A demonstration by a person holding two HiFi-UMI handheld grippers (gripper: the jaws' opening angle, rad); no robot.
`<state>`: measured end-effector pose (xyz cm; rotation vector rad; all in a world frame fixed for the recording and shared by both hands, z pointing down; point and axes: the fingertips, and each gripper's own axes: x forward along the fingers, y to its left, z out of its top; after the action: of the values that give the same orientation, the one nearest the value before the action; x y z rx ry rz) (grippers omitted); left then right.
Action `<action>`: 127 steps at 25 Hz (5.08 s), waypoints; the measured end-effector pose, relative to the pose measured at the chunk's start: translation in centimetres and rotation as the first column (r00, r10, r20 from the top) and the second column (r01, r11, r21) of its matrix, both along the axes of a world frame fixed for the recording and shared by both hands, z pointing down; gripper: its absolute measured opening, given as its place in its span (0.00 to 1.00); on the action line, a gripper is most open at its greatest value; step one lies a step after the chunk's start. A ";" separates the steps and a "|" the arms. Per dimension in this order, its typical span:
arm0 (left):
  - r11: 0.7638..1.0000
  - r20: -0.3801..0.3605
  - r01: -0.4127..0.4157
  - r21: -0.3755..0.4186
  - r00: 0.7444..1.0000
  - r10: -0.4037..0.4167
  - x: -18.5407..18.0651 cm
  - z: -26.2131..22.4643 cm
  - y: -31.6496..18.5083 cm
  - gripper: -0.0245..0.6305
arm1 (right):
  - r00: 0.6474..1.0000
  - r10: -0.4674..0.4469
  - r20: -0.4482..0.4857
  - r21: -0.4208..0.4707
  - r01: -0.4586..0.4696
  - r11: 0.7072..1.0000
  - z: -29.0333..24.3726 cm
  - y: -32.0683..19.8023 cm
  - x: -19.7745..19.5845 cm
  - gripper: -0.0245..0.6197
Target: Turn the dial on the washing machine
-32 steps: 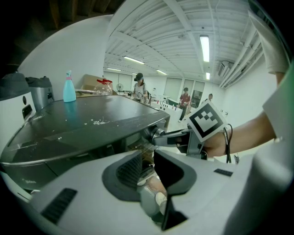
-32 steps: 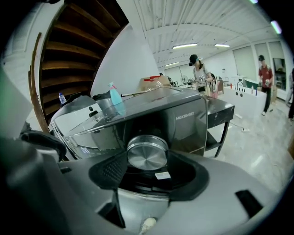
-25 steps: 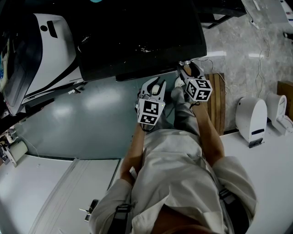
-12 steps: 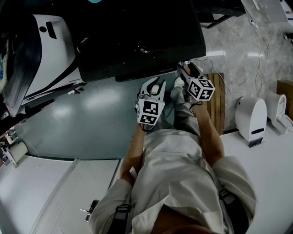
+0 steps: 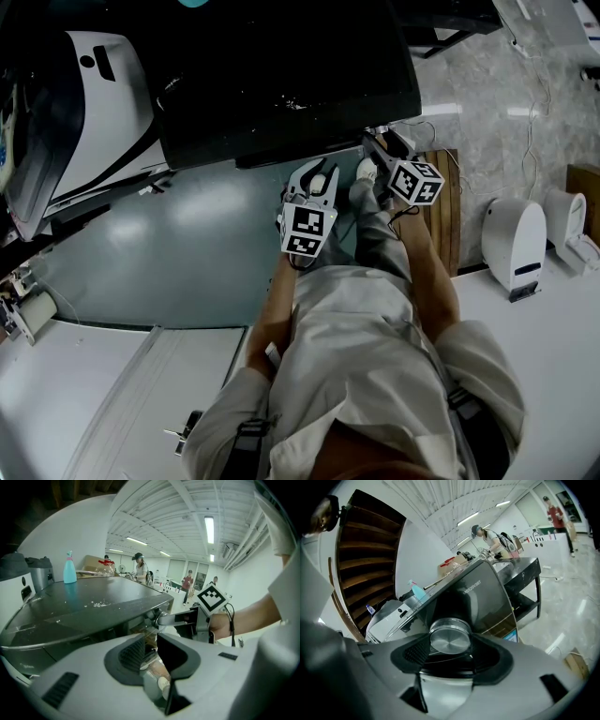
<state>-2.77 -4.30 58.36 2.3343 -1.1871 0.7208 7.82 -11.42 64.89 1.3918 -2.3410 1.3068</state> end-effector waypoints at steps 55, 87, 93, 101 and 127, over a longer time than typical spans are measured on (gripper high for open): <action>1.000 0.000 -0.015 -0.024 1.000 0.015 0.6 0.6 0.3 0.17 | 0.867 0.125 0.483 -0.179 -0.041 0.983 0.0 -0.2 0.2 0.46; 0.999 -0.007 -0.023 -0.023 1.000 0.023 0.4 0.8 -0.3 0.17 | 0.698 0.248 0.672 -0.266 -0.085 0.960 0.3 -0.3 0.4 0.46; 0.999 -0.008 -0.024 -0.024 1.000 0.024 0.3 0.7 -0.2 0.17 | 0.697 0.258 0.669 -0.273 -0.092 0.957 0.2 -0.4 0.4 0.48; 1.000 -0.006 -0.029 -0.005 1.000 0.029 0.1 0.3 -0.3 0.17 | 0.737 0.255 0.626 -0.270 -0.102 0.957 0.2 -0.1 0.6 0.54; 0.989 -0.046 -0.063 0.133 0.997 0.069 -0.6 -5.6 -0.6 0.17 | 0.993 -0.114 -0.009 0.113 0.114 0.987 -8.9 3.9 -0.7 0.48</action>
<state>-3.38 -4.91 52.72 2.4952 -1.1725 0.6191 7.13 -7.51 56.00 1.2662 -2.4872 1.1579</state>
